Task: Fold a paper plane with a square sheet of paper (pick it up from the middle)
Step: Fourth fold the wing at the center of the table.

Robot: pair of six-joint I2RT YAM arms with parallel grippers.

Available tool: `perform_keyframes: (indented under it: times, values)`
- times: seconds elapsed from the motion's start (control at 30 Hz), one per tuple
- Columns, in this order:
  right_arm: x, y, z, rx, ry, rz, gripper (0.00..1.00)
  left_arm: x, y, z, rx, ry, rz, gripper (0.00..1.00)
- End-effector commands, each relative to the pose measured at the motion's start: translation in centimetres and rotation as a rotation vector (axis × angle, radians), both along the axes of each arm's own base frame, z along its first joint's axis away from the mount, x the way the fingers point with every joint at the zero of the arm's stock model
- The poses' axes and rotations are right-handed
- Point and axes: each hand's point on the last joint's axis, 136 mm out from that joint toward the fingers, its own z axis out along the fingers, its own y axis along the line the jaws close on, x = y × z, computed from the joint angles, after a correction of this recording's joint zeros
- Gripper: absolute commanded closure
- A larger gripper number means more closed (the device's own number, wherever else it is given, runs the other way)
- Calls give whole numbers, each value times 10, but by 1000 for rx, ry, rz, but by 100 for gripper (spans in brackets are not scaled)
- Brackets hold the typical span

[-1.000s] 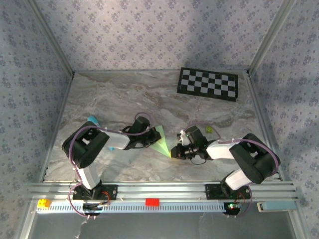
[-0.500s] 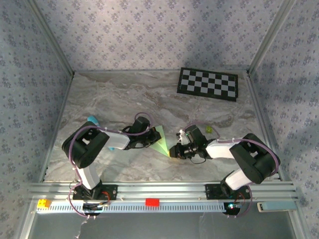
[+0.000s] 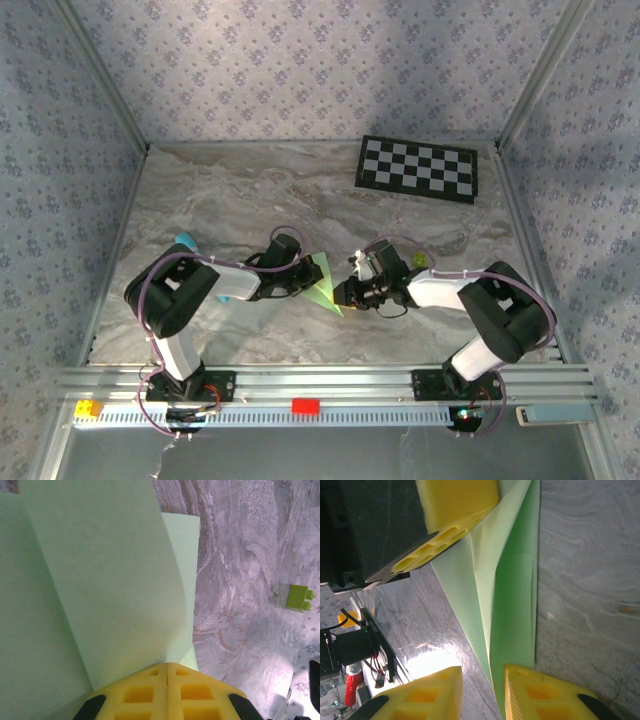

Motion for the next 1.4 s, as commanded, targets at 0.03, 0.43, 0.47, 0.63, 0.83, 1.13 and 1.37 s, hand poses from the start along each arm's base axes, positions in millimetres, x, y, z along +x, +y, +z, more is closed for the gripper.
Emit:
perform_keyframes:
  times: [0.03,0.43,0.47,0.63,0.83,1.13,1.37]
  values:
    - [0,1,-6,-10,24,11,73,-10,11,-23,74,49,-4,98]
    - [-16,-14,-29,-53,73,-9,88,-11,11,-23,76,50,-5,98]
    - [-17,-15,-30,-54,75,-14,89,-11,12,-23,76,51,-4,98]
    - [-19,-18,-30,-54,73,-22,86,-11,12,-24,79,53,-5,98]
    - [-21,-18,-26,-46,68,-18,89,-12,13,-25,82,53,-3,98]
    - [-29,-24,-33,-66,87,-19,90,-11,13,-24,81,53,-2,98]
    - [-28,-25,-32,-72,81,-18,91,-12,13,-24,80,54,-2,98]
